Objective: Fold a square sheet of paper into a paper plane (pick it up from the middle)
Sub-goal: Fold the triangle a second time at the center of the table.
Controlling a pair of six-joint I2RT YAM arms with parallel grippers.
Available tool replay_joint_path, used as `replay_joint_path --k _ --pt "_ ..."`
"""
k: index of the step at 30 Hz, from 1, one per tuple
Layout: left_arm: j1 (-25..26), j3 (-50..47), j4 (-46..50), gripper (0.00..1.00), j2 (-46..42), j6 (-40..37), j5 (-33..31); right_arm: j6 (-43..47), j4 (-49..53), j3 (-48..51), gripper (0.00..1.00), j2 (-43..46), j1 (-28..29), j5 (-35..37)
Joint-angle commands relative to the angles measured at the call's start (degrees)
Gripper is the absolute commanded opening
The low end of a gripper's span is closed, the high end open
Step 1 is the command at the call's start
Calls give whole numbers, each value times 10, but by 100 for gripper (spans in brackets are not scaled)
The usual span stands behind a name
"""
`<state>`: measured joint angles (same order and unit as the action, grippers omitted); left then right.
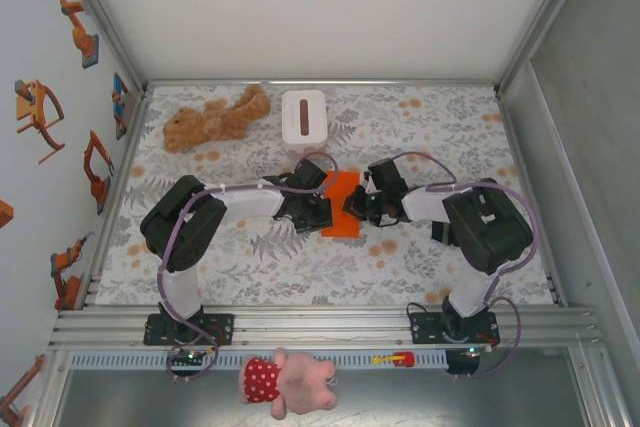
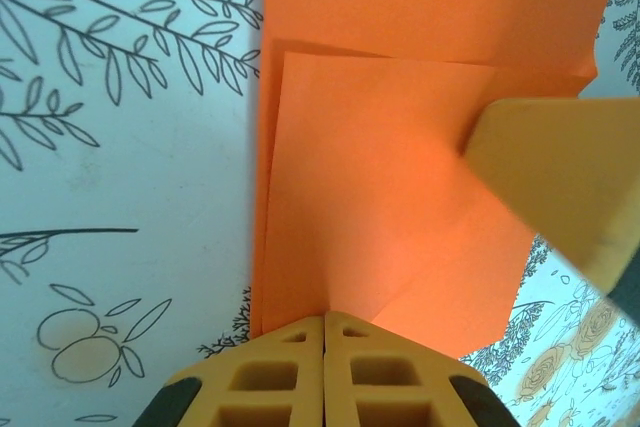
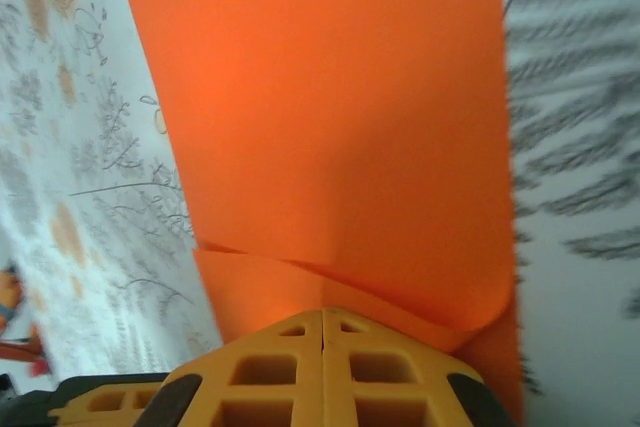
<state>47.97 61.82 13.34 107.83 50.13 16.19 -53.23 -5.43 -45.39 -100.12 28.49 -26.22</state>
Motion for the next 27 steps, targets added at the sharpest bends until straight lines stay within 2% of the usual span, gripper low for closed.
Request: replay_joint_path --k 1,4,12,27 --pt "0 -8 68 5 24 -7 -15 120 114 -65 0 48 -10 24" --pt "0 -8 68 5 24 -6 -16 144 131 -75 0 61 -10 7" --pt "0 -7 67 5 25 -6 -15 112 86 -34 0 53 9 -33" --pt "0 -4 70 4 25 -6 -15 84 49 -32 0 -16 37 -62"
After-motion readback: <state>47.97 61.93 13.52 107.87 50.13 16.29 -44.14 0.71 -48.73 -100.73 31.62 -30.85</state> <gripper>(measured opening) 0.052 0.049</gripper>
